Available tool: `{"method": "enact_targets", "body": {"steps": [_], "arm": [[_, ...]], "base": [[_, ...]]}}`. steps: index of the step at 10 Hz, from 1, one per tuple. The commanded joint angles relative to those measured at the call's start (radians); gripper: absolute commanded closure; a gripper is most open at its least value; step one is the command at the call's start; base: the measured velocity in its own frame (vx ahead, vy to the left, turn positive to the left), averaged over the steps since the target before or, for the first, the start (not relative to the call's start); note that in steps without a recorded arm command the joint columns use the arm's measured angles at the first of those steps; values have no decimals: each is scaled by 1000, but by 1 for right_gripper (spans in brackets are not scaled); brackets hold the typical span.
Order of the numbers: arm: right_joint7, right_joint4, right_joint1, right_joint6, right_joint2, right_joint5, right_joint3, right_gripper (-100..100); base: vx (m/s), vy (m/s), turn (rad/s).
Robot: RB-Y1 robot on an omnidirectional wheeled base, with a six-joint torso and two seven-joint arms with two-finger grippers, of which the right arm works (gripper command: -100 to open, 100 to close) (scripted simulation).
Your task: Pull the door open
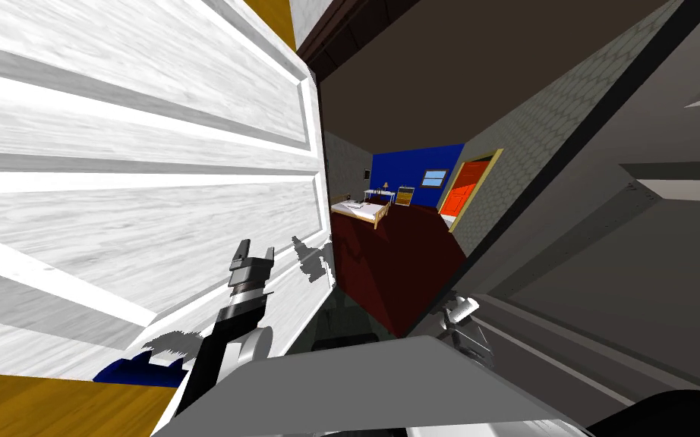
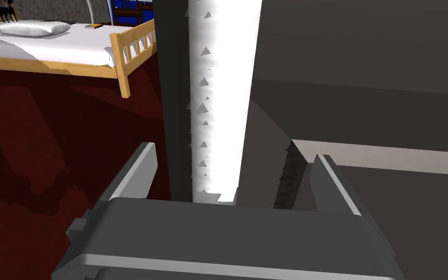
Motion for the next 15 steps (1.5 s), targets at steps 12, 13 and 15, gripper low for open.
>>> {"method": "enact_targets", "body": {"steps": [12,13,15], "arm": [[-29,-5,-2,-4,-24,32,44,100],[-35,-10,2,-7,-28,41,56,100],[-49,-22,12,-16,-37,63,86,100]], "base": [[-51,11,15],[-183,67,34],[-210,53,51]]}}
